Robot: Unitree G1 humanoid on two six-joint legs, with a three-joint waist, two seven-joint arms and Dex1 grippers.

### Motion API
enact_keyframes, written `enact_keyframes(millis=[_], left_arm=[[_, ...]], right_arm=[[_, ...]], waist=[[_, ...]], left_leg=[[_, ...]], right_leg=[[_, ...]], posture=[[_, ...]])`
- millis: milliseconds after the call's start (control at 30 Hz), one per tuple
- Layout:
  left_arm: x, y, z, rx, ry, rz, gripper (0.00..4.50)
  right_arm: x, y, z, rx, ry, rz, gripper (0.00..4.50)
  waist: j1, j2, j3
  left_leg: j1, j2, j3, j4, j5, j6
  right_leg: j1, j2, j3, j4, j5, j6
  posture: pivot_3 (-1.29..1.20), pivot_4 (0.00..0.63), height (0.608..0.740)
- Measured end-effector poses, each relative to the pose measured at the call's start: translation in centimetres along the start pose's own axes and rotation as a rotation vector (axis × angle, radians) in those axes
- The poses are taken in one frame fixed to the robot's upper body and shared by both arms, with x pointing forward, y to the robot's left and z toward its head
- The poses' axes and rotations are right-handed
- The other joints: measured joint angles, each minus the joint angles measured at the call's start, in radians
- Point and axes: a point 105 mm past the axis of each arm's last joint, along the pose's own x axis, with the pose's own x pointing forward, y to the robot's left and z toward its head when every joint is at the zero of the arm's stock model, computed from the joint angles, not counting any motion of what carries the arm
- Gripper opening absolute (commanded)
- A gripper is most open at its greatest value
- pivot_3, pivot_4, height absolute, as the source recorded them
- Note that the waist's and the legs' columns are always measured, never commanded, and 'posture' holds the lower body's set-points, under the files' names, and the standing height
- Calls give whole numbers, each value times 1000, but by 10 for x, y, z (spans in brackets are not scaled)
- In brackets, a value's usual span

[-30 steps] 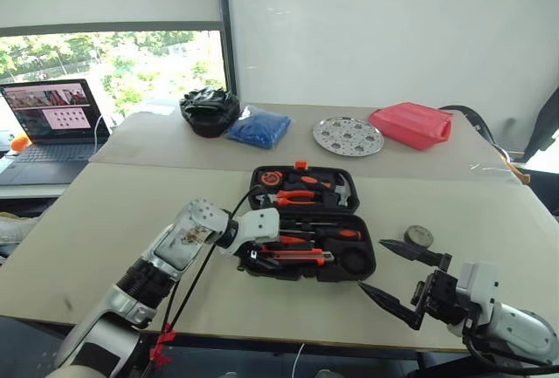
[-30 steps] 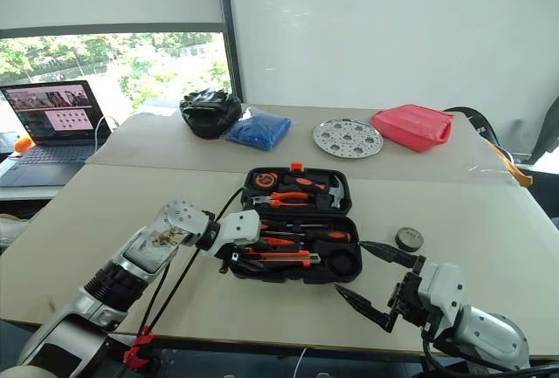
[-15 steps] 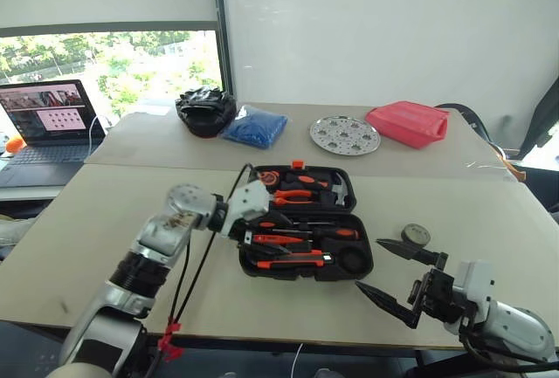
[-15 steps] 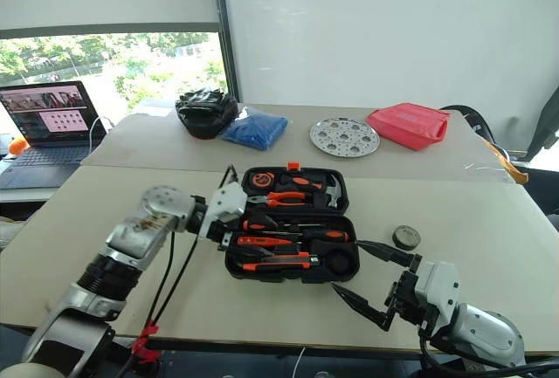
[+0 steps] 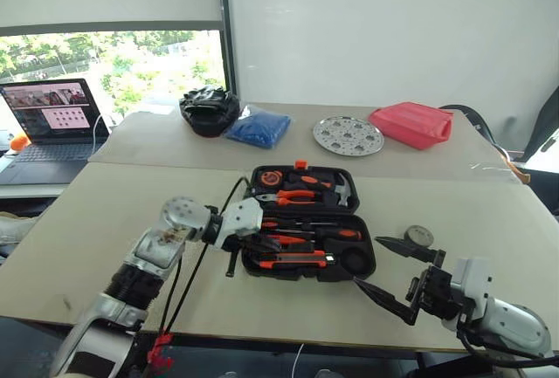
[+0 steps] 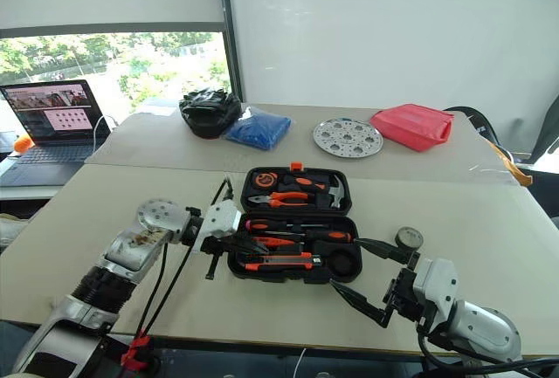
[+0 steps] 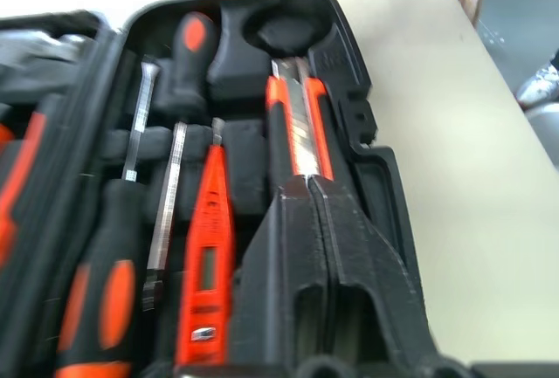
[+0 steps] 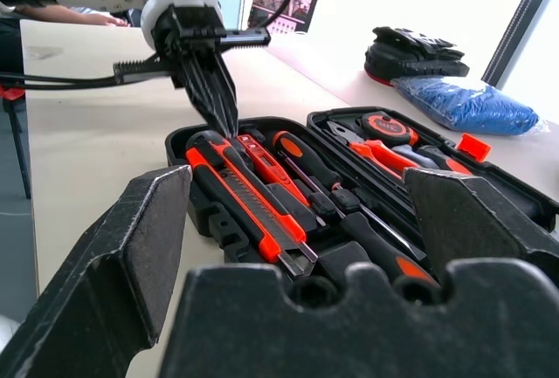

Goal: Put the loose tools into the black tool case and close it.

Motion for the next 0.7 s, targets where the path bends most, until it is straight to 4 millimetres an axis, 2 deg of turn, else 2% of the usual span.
enact_keyframes(millis=[367, 500, 700], left_arm=[[18, 0, -8, -58, 29, 7, 46], [27, -2, -18, -170, 122, 2, 46], [28, -3, -21, -207, 143, 31, 46]], right_arm=[[2, 1, -1, 1, 1, 5, 4500], [5, 3, -2, 5, -1, 8, 4500], [5, 3, -3, 6, 0, 6, 4500]], waist=[[-1, 0, 0], [-1, 3, -2], [-2, 5, -4]], left_leg=[[1, 0, 0, 0, 0, 0], [11, 0, 0, 0, 0, 0], [18, 0, 0, 0, 0, 0]], right_leg=[[2, 0, 0, 0, 0, 0], [12, 0, 0, 0, -4, 8], [17, 0, 1, 0, -6, 7]], posture=[[0, 150, 740], [0, 150, 740], [0, 150, 740]])
